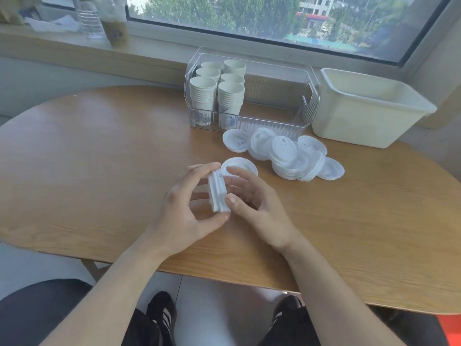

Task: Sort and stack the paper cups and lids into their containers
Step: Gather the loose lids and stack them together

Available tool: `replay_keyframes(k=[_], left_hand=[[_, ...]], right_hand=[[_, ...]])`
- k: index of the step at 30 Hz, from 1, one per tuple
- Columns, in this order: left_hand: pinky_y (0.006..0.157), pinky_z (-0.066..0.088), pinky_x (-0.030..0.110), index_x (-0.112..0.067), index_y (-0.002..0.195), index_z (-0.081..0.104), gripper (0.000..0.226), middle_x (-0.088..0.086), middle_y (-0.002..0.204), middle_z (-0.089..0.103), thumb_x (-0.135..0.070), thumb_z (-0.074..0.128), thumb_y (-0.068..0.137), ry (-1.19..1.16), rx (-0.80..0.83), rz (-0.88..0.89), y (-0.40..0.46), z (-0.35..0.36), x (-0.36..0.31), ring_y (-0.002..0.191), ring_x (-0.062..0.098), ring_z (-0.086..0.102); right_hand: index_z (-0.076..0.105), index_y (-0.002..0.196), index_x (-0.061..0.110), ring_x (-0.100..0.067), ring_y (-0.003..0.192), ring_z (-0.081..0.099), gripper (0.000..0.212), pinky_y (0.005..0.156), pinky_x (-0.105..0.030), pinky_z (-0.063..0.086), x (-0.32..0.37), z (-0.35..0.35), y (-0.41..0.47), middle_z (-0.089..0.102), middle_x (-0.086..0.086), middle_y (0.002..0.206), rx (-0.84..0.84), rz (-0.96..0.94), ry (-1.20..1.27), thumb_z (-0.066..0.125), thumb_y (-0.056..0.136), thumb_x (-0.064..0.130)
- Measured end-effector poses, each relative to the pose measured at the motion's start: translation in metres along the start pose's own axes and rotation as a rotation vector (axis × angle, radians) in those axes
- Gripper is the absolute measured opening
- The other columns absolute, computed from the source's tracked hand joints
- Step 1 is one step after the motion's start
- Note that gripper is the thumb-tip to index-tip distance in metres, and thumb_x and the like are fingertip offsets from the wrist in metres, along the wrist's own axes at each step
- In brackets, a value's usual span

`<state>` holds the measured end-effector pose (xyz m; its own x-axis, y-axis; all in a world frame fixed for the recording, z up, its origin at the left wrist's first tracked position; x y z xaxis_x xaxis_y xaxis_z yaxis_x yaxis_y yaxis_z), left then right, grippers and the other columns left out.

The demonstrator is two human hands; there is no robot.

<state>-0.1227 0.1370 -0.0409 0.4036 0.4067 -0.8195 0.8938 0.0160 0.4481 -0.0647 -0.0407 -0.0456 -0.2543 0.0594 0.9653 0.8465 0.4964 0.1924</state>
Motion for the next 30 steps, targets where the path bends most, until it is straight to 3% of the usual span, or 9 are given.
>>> replay_keyframes(k=[7,13,17,21,24,30], left_hand=[[0.096,0.059,0.025,-0.024,0.152,0.053,0.085,-0.017,0.143,0.053,-0.006,0.093,0.078,-0.084,0.016,-0.038,-0.0029,-0.0013,0.0006,0.129,0.007,0.063],[0.096,0.056,0.019,-0.023,0.151,0.054,0.084,-0.017,0.143,0.054,-0.004,0.092,0.079,-0.078,0.037,-0.011,-0.0017,0.0006,-0.0003,0.134,0.005,0.058],[0.095,0.057,0.020,-0.025,0.153,0.053,0.086,-0.015,0.145,0.054,-0.007,0.092,0.078,-0.078,0.032,-0.019,-0.0014,0.0009,0.0018,0.135,0.008,0.057],[0.095,0.058,0.021,-0.027,0.153,0.052,0.088,-0.017,0.145,0.053,-0.011,0.095,0.077,-0.089,0.016,-0.029,-0.0015,-0.0005,0.0039,0.135,0.008,0.058],[0.096,0.057,0.022,-0.028,0.153,0.052,0.090,-0.017,0.146,0.054,-0.015,0.096,0.076,-0.094,0.019,-0.030,-0.0025,-0.0009,0.0042,0.136,0.010,0.057],[0.097,0.055,0.018,-0.027,0.154,0.051,0.090,-0.017,0.148,0.054,-0.017,0.095,0.077,-0.111,0.040,-0.032,-0.0023,-0.0008,0.0023,0.139,0.008,0.055]], right_hand=[[0.057,0.142,0.027,-0.023,0.121,0.068,0.055,0.105,-0.049,0.053,0.0040,-0.0002,-0.0002,0.070,0.000,0.132,-0.011,-0.020,-0.017,0.075,0.092,0.038],[0.052,0.148,0.038,-0.022,0.133,0.061,0.057,0.106,-0.044,0.050,0.0050,0.0024,-0.0006,0.064,0.007,0.142,0.054,-0.057,-0.047,0.075,0.095,0.036],[0.053,0.146,0.032,-0.027,0.132,0.062,0.058,0.106,-0.054,0.052,0.0032,-0.0003,-0.0015,0.065,0.002,0.140,0.004,-0.067,-0.012,0.077,0.093,0.036],[0.052,0.145,0.028,-0.023,0.133,0.061,0.058,0.099,-0.035,0.056,0.0043,-0.0026,-0.0019,0.064,0.005,0.141,-0.012,-0.070,0.049,0.077,0.092,0.033],[0.051,0.145,0.025,-0.021,0.135,0.060,0.059,0.099,-0.030,0.054,0.0039,-0.0001,-0.0018,0.064,0.008,0.141,0.026,-0.059,0.051,0.078,0.093,0.029],[0.053,0.145,0.025,-0.030,0.127,0.066,0.054,0.105,-0.055,0.053,0.0052,0.0028,-0.0036,0.066,-0.003,0.140,0.071,-0.052,0.030,0.075,0.096,0.035]])
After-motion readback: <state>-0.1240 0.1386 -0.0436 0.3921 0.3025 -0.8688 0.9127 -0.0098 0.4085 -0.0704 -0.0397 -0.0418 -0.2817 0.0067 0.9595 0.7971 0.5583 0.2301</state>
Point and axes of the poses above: each hand's wrist, its own y-axis towards the middle knuckle, its own z-axis out of the palm, x = y × z, the point moved 3 cm from there along y, towards the middle knuckle
